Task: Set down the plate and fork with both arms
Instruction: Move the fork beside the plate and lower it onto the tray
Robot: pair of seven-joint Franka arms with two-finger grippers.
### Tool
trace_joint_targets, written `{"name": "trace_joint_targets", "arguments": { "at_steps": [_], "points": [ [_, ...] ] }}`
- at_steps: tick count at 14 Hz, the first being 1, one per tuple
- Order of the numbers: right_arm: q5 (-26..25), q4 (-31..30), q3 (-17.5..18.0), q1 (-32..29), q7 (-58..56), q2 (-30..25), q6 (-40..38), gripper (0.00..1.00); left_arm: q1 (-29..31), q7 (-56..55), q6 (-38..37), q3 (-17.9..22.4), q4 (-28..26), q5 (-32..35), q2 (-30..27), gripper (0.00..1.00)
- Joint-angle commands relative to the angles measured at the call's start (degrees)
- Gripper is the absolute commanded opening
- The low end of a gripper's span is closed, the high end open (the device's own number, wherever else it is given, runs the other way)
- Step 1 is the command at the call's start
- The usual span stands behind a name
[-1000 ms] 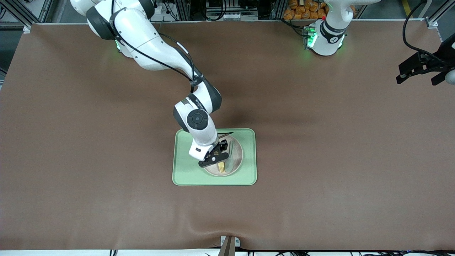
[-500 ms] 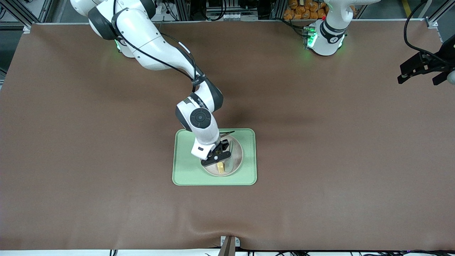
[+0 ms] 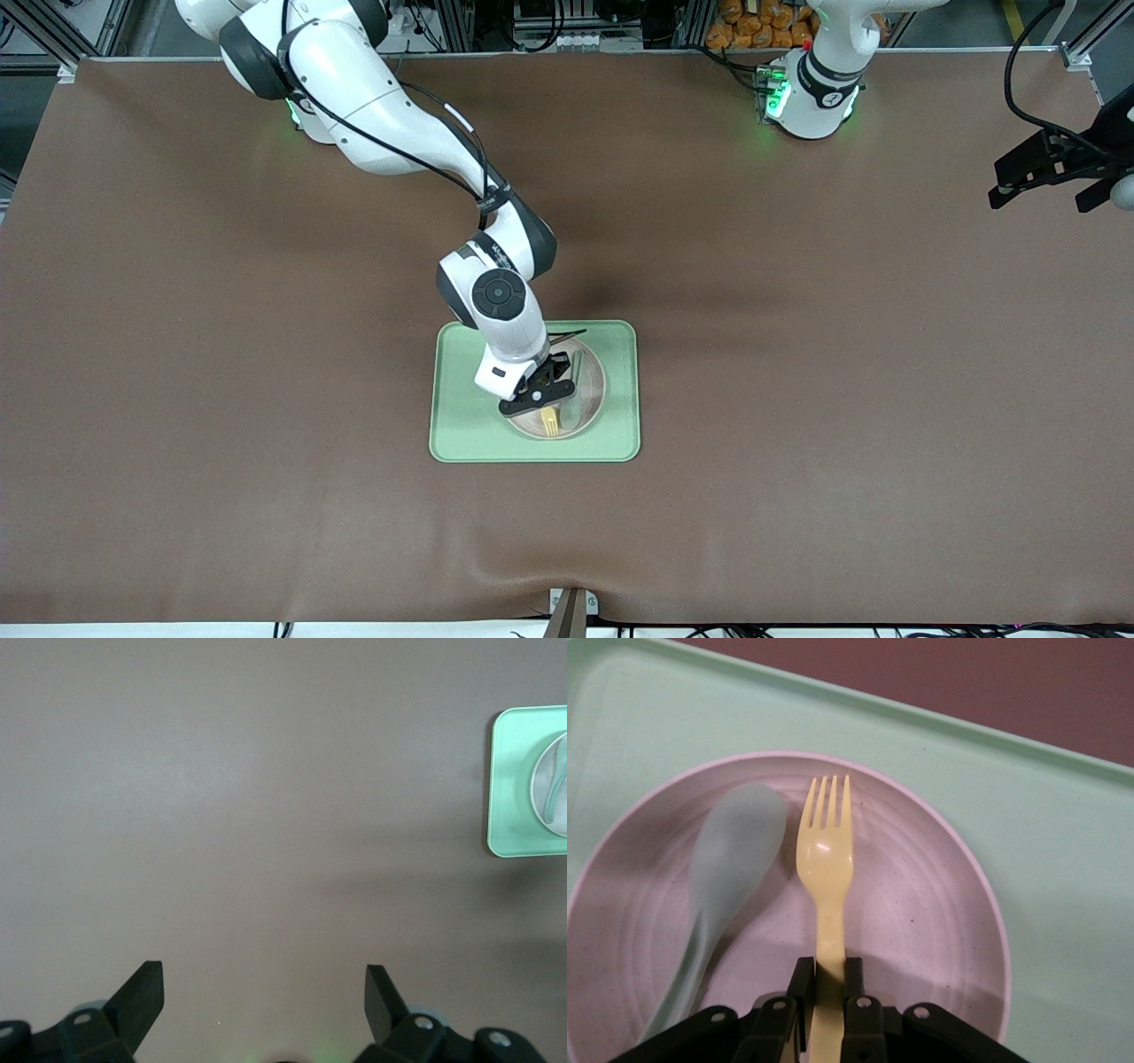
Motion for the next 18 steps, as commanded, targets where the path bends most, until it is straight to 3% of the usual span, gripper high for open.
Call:
{"name": "trace_joint_targets", "arguments": {
  "at_steps": [1, 6, 12, 18],
  "points": [
    [-1.2, 3.7, -0.5, 0.0, 1.9, -0.2, -5.1, 0.09, -0.2, 1.0, -0.6, -0.6, 0.1, 1.3, 0.1, 1.0],
    [-0.4, 3.9, -0.4, -3.0, 2.3, -2.6, -8.9, 0.08, -0.6, 1.0, -0.5, -1.1, 0.1, 1.4, 0.9, 1.0],
    [-0.2, -1.0, -0.3, -8.3, 2.5, -5.8, -11.1, 0.09, -0.3, 1.0, -0.1, -1.2, 0.1, 1.4, 0.9, 1.0],
    [-0.2, -17.4, -0.3, -10.4, 2.1, -10.5, 2.3, 0.09, -0.4, 1.0, -0.1, -1.2, 0.1, 1.4, 0.9, 1.0]
  ]
}}
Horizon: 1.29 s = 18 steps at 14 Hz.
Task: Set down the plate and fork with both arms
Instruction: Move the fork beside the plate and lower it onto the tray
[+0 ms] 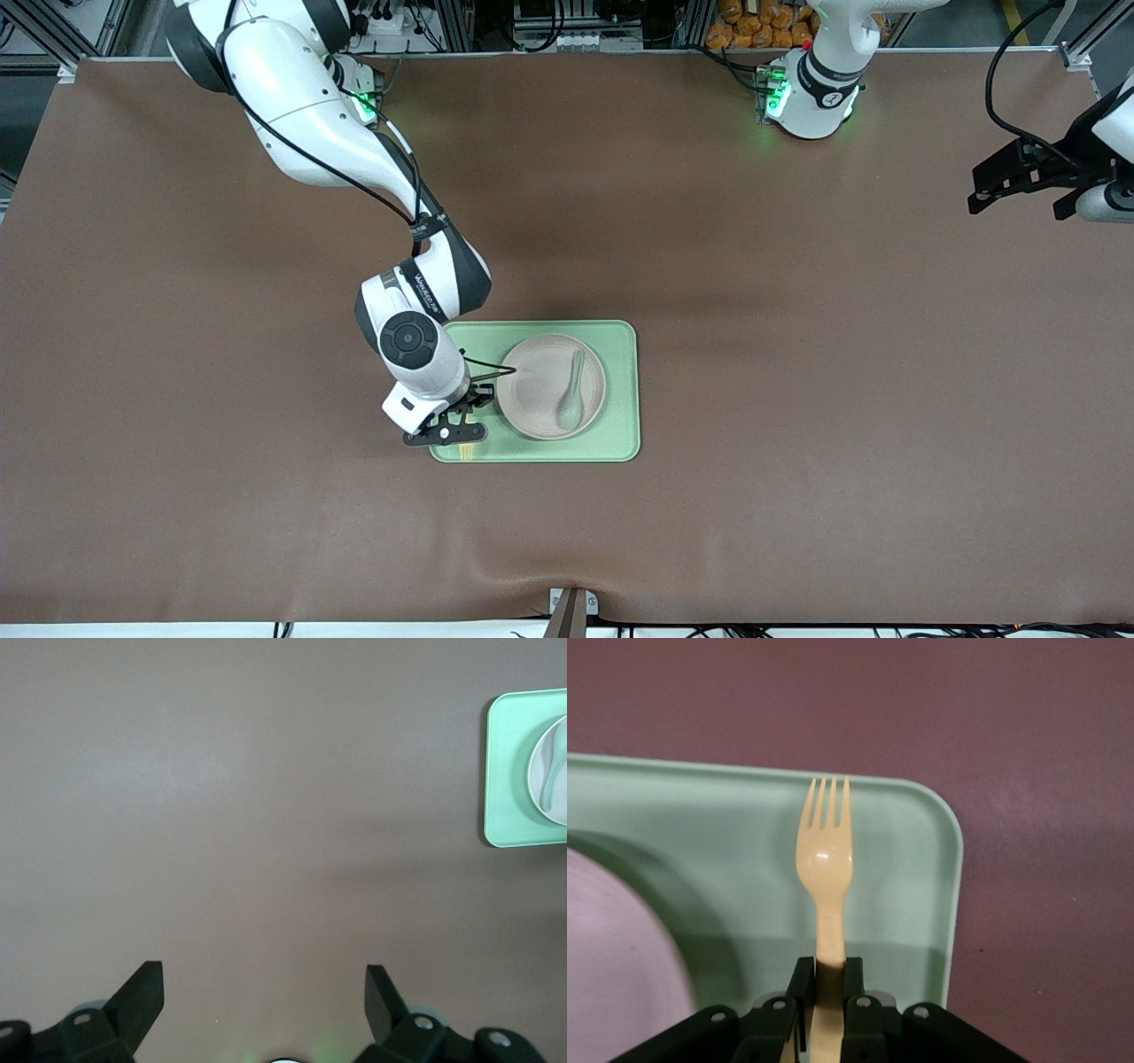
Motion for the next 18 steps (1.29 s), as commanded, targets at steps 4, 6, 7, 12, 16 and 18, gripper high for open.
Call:
{"name": "trace_joint_targets", "arguments": {
  "at_steps": [4, 6, 7, 12, 16, 18],
  "points": [
    [2.4, -8.3, 1.2, -0.9, 2.3, -4.6, 3.8, 0.13, 0.1, 1.0, -0.1, -0.3, 0.5, 1.4, 0.1, 1.0],
    [2.3, -8.2, 1.1, -0.8, 2.3, -4.6, 3.7, 0.74, 0.1, 1.0, -0.1, -0.3, 0.5, 1.3, 0.1, 1.0],
    [2.3, -8.0, 1.2, -0.8, 2.0, -4.7, 3.6, 1.0, 0.0, 1.0, -0.1, -0.3, 0.5, 1.3, 0.1, 1.0],
    [2.5, -0.1, 0.9, -2.4, 1.7, -6.1, -7.5, 1.0, -0.1, 1.0, 0.2, -0.3, 0.5, 1.3, 0.1, 1.0],
    [2.0, 4.5, 0.9, -8.0, 1.2, -11.3, -17.0, 1.0, 0.0, 1.0, 0.2, -0.3, 0.5, 1.4, 0.3, 1.0],
    [1.0, 4.6, 0.7, -10.5, -0.8, -14.8, -22.0, 1.0, -0.1, 1.0, 0.2, -0.3, 0.5, 1.4, 0.3, 1.0]
  ]
}}
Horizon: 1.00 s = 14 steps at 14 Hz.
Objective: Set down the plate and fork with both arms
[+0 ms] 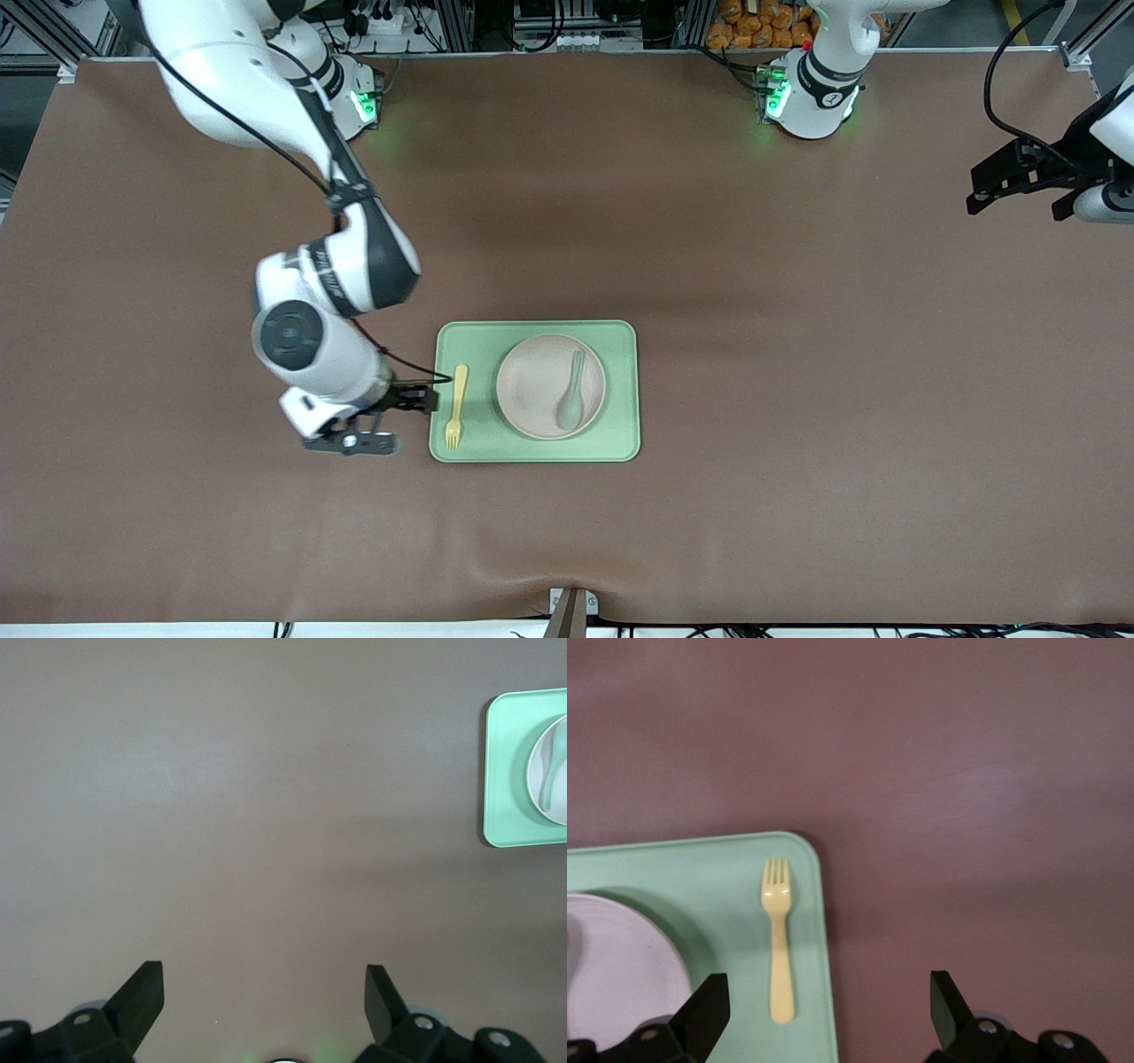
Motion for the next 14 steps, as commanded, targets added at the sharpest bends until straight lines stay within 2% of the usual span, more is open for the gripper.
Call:
{"name": "trace_joint_targets", "arguments": {
  "at_steps": [1, 3, 6, 9, 14],
  "points": [
    [-0.4, -0.8, 0.7, -5.2, -6.1, -5.3, -5.2, 1.0, 0.0, 1.0, 0.1, -0.3, 0.5, 1.3, 0.2, 1.0],
    [0.4, -0.8, 1.2, -10.3, -14.0, -8.5, -5.8, 1.0, 0.0, 1.0, 0.1, -0.3, 0.5, 1.3, 0.2, 1.0],
    [0.3, -0.4, 1.1, -14.1, -17.2, -10.9, -12.8, 1.0, 0.0, 1.0, 0.2, -0.5, 0.5, 1.3, 0.2, 1.0],
    [0.6, 3.1, 1.0, -17.7, -31.7, -14.4, -17.2, 1.0, 0.0, 1.0, 0.3, -0.5, 0.5, 1.3, 0.2, 1.0],
    [-0.3, 2.7, 0.5, -18.9, -21.3, -23.7, -27.0, 1.0, 0.0, 1.0, 0.2, -0.5, 0.5, 1.3, 0.2, 1.0]
  ]
}}
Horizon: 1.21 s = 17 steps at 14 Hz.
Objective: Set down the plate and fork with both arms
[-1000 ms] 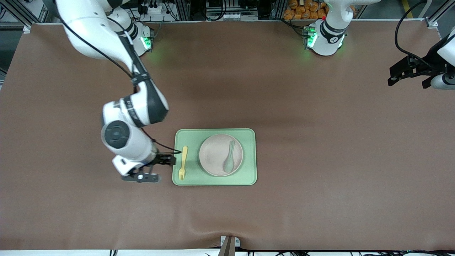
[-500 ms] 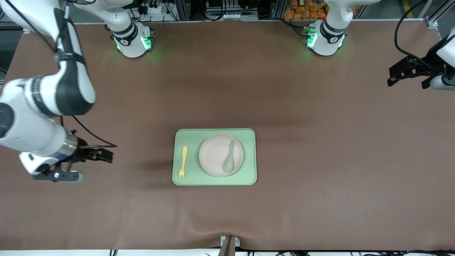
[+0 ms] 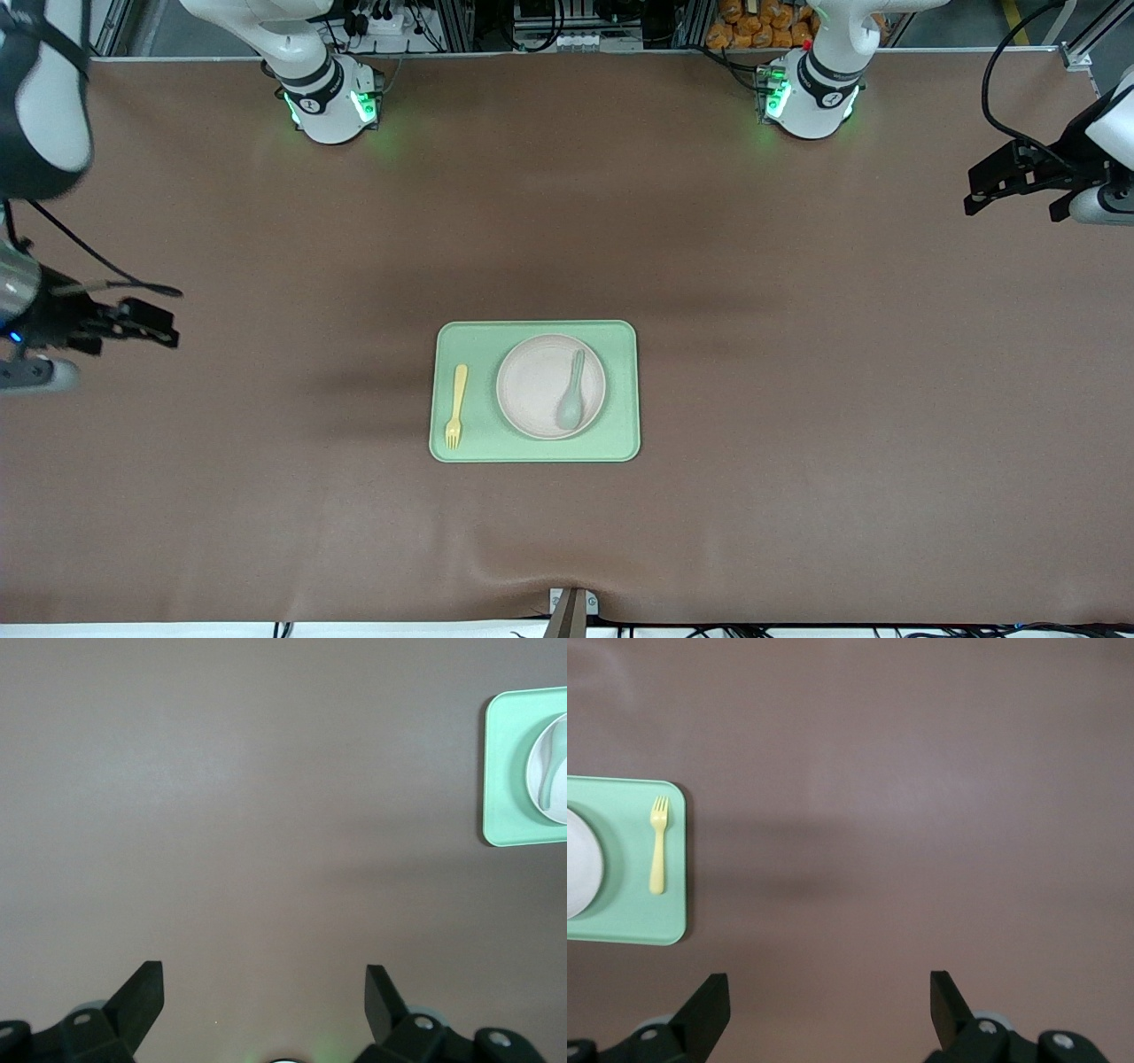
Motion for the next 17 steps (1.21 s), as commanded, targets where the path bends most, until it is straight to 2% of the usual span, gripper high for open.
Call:
{"name": "trace_joint_targets", "arguments": {
  "at_steps": [1, 3, 6, 7, 9, 13, 14, 17],
  "points": [
    [-0.3, -2.4, 0.7, -1.2, 3.7, -6.1, -2.4, 1.0, 0.0, 1.0, 0.1, -0.3, 0.5, 1.3, 0.2, 1.0],
    [-0.4, -5.1, 0.7, -1.9, 4.0, -9.5, -3.2, 1.0, 0.0, 1.0, 0.1, -0.3, 0.6, 1.3, 0.2, 1.0],
    [-0.4, -13.9, 0.8, -1.9, 4.0, -17.2, -0.2, 1.0, 0.2, 0.9, 0.0, -1.5, 0.6, 1.5, 0.1, 1.0],
    [-0.4, -15.7, 0.8, -1.9, 4.0, -18.2, 0.5, 1.0, 0.3, 0.9, 0.1, -1.6, 0.7, 1.5, 0.1, 1.0],
    [-0.8, -15.5, 1.0, -1.6, 3.8, -17.7, 0.6, 1.0, 0.2, 0.9, 0.1, -1.6, 0.7, 1.6, 0.1, 1.0],
    [-3.6, -9.0, 1.1, -1.3, 3.0, -14.7, 0.5, 1.0, 0.5, 0.9, 0.1, -1.6, 0.8, 1.5, 0.1, 1.0],
    [-4.9, -8.7, 1.1, -0.9, 3.2, -14.3, 0.5, 1.0, 0.5, 1.0, 0.0, -1.6, 0.7, 1.5, 0.1, 1.0],
    [-4.5, -8.7, 1.0, -1.2, 3.7, -14.8, 0.3, 1.0, 0.7, 1.0, 0.0, -1.6, 0.7, 1.5, 0.1, 1.0]
  ]
}}
